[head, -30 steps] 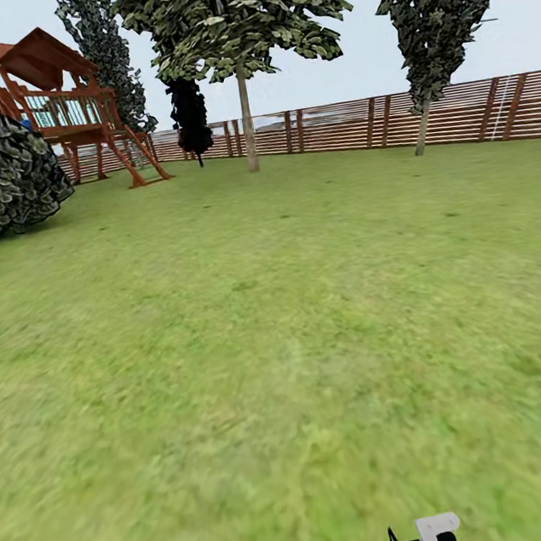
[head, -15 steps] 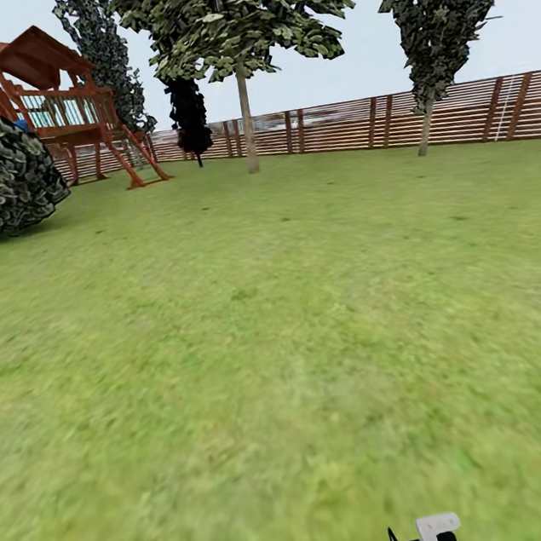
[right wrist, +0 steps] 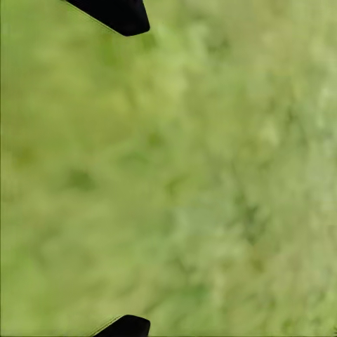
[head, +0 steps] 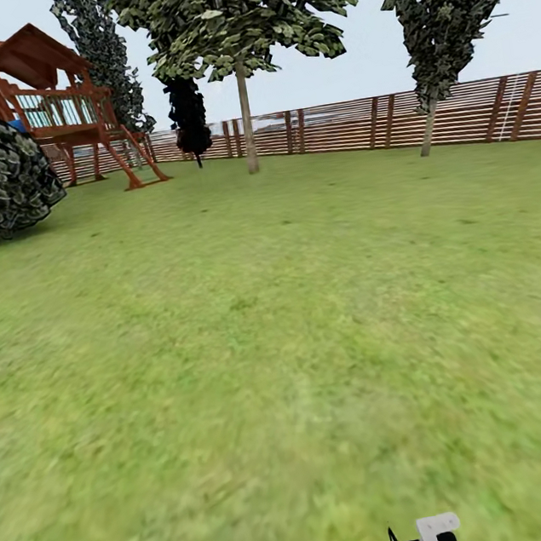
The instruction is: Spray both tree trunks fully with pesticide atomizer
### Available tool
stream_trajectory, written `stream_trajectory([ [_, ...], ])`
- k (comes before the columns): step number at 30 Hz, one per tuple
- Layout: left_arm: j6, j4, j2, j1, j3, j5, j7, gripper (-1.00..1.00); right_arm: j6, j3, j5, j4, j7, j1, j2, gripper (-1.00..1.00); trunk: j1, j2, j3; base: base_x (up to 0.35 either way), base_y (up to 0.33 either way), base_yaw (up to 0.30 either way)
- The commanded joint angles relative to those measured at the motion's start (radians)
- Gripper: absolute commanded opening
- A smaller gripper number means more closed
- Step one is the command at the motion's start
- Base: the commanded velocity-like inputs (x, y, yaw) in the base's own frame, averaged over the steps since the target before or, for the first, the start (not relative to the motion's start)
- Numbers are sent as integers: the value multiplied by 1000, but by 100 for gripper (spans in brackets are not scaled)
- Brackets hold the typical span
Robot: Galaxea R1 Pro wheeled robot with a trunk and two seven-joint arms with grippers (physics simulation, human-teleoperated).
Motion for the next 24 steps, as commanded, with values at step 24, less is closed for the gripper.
stream_trajectory([
  [24, -3, 1, -1, -1, 9, -9, -4, -100, -2, -4, 11, 1, -8, -1, 0, 100, 0, 0, -1, 342, 0, 0],
])
